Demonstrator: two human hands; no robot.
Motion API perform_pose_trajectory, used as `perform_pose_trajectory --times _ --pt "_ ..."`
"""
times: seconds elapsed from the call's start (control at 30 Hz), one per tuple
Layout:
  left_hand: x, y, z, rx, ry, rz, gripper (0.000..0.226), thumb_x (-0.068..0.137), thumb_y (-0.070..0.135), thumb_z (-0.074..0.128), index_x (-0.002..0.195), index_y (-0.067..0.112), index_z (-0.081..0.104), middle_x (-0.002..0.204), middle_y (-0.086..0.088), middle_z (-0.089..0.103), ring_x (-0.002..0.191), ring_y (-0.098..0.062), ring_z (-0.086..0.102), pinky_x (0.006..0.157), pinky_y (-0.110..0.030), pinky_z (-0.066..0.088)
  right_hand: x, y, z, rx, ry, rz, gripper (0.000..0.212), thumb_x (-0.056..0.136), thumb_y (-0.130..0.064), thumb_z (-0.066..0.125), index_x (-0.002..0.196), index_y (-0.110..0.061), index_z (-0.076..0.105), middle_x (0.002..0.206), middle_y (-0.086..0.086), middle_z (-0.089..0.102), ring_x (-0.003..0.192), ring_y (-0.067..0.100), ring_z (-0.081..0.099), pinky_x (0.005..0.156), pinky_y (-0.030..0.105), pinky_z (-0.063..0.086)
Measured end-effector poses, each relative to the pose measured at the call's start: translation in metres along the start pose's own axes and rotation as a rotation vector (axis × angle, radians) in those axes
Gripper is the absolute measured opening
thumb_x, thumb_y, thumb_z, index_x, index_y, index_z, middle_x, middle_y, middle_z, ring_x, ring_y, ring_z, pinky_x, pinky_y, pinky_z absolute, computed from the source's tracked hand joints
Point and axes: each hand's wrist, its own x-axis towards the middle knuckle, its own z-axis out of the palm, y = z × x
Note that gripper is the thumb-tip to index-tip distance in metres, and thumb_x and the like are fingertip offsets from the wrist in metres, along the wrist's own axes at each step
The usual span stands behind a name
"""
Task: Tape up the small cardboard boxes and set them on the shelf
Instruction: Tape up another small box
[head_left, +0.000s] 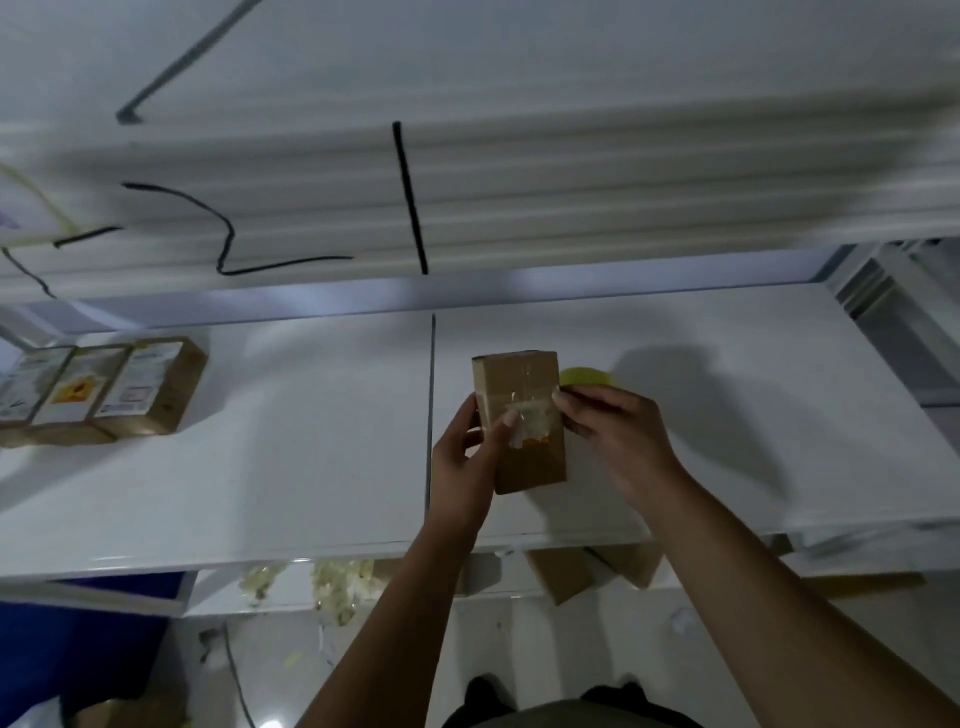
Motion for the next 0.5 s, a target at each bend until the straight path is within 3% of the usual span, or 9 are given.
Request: perform_pose_trajectory --times 0.07,0.2,0.27,0.37,0.43,0.5 --pt "0.001 0.002 0.009 -0.008 -0.006 -0.021 0.034 0.101 0.050 0.068 0.134 0.043 0.068 0.123 0.002 0.078 0.114 -0.027 0.074 0.089 -0.053 0.066 -0.002 0.000 -0.004 0.027 0.030 -0.009 0.037 0.071 -0.013 0.091 0.107 -0.006 0.081 0.100 0.011 0.082 0.099 0.025 0.079 0.082 0.029 0.063" --pt "0.000 0.005 0.027 -0.137 0.013 -0.107 0.034 0.112 0.039 0.050 0.141 0.028 0.062 0.129 -0.006 0.075 0.118 -0.029 0.073 0.091 -0.052 0.065 -0.014 -0.001 -0.006 -0.056 0.045 -0.105 0.029 0.082 -0.019 0.087 0.110 -0.014 0.082 0.096 0.000 0.083 0.092 0.015 0.080 0.084 0.024 0.062" --pt "-0.003 0.007 0.040 -0.190 0.064 -0.145 0.040 0.113 0.041 0.041 0.142 0.020 0.060 0.132 -0.012 0.072 0.121 -0.035 0.071 0.094 -0.055 0.064 -0.024 0.000 -0.005 -0.337 0.144 -0.341 0.021 0.089 -0.032 0.082 0.109 -0.025 0.082 0.090 -0.013 0.081 0.083 0.005 0.078 0.078 0.014 0.058" --pt "-0.010 0.013 0.064 -0.206 0.140 -0.116 0.047 0.110 0.049 0.041 0.140 0.020 0.061 0.131 -0.011 0.072 0.121 -0.033 0.070 0.099 -0.058 0.061 -0.038 0.008 -0.001 -0.717 0.293 -0.670 0.024 0.103 -0.039 0.063 0.115 -0.025 0.078 0.096 -0.012 0.079 0.083 0.003 0.073 0.075 0.019 0.058" --pt "-0.012 0.014 0.078 -0.166 0.193 -0.043 0.048 0.107 0.055 0.046 0.140 0.023 0.060 0.130 -0.008 0.071 0.119 -0.027 0.072 0.098 -0.056 0.062 -0.040 0.010 0.001 -0.749 0.332 -0.640 0.028 0.106 -0.039 0.058 0.119 -0.024 0.077 0.098 -0.009 0.079 0.084 0.004 0.073 0.075 0.020 0.059" --pt "-0.012 0.013 0.087 -0.106 0.247 -0.022 0.054 0.102 0.064 0.053 0.139 0.026 0.060 0.130 -0.007 0.069 0.118 -0.026 0.072 0.097 -0.055 0.062 -0.040 0.008 0.001 -0.669 0.325 -0.467 0.028 0.105 -0.042 0.057 0.117 -0.028 0.078 0.096 -0.012 0.080 0.083 0.004 0.074 0.077 0.021 0.061"
